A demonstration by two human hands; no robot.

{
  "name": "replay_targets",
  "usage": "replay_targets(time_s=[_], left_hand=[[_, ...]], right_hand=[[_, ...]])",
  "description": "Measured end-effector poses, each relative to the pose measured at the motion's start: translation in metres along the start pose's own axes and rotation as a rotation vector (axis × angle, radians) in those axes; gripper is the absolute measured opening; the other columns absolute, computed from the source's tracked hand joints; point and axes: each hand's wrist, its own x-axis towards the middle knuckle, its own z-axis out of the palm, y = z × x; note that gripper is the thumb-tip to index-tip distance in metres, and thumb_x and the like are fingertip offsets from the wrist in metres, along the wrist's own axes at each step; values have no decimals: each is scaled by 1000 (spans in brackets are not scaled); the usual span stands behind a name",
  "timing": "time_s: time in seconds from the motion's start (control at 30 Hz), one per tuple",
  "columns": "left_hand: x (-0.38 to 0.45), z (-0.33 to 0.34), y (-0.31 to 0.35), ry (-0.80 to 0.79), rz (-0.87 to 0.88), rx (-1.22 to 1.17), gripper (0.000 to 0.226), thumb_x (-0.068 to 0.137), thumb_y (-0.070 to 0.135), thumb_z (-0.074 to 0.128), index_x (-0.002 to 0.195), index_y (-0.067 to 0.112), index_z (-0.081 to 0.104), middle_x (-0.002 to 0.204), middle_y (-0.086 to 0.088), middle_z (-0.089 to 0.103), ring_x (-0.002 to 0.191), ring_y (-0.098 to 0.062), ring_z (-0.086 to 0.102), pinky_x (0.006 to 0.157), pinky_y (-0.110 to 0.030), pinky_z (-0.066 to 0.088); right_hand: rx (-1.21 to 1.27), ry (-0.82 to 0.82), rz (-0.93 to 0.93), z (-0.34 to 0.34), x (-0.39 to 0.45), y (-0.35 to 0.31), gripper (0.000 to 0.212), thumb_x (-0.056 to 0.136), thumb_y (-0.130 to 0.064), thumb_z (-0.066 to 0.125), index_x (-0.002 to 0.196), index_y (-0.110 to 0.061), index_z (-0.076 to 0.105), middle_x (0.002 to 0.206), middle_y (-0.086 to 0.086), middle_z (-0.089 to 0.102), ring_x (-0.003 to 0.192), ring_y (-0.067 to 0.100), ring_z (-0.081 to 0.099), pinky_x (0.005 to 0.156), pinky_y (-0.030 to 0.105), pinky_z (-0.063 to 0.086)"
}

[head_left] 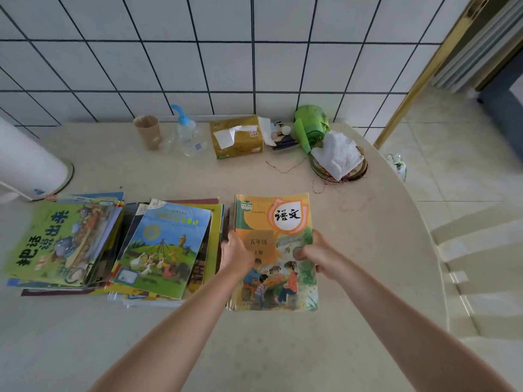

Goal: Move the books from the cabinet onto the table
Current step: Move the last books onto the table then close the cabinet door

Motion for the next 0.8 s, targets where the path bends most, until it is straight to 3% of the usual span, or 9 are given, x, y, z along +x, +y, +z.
replay_targets(time_s=[0.07, 0.2, 0.4, 0.63, 0.8], left_hand=[[-1, 2, 1, 9, -23, 15, 83, 91, 2, 48, 154, 18, -5, 150, -18, 26, 130, -34, 41, 101, -47, 45], [0, 3, 1, -22, -33, -2, 93, 90, 3, 51, 152, 26, -14, 153, -19, 19, 129, -35, 41, 102, -51, 44], [0, 2, 1, -59, 14, -9, 110, 83, 19, 66, 147, 39, -22, 153, -21, 13, 128, -42, 39, 102, -56, 41], [-5, 3, 5, -16, 16, 63, 111, 78, 36, 70, 149, 36, -16, 146, -17, 21, 130, -41, 35, 102, -56, 40], [-12, 5, 6, 22, 95, 165, 94, 86, 47, 58, 152, 26, -5, 156, -10, 12, 139, -37, 20, 112, -54, 27]], right_hand=[[-10, -1, 24, 2, 0, -2, 44, 77, 8, 62, 115, -15, 55, 109, 9, 67, 101, 30, 62, 79, 49, 55], [-8, -12, 41, 1, 1, -3, 34, 79, 6, 61, 99, -22, 58, 108, 8, 68, 102, 31, 62, 88, 54, 52], [38, -24, 2, 2, 2, -4, 47, 80, -1, 64, 121, -17, 47, 114, 7, 63, 104, 27, 61, 92, 51, 51], [-171, 5, -31, 3, 4, -8, 49, 71, -12, 62, 117, -15, 47, 110, 9, 63, 100, 28, 64, 82, 48, 57], [-315, 109, -95, 5, -12, -18, 62, 84, -5, 58, 140, -4, 32, 116, 10, 56, 92, 19, 57, 66, 28, 53]])
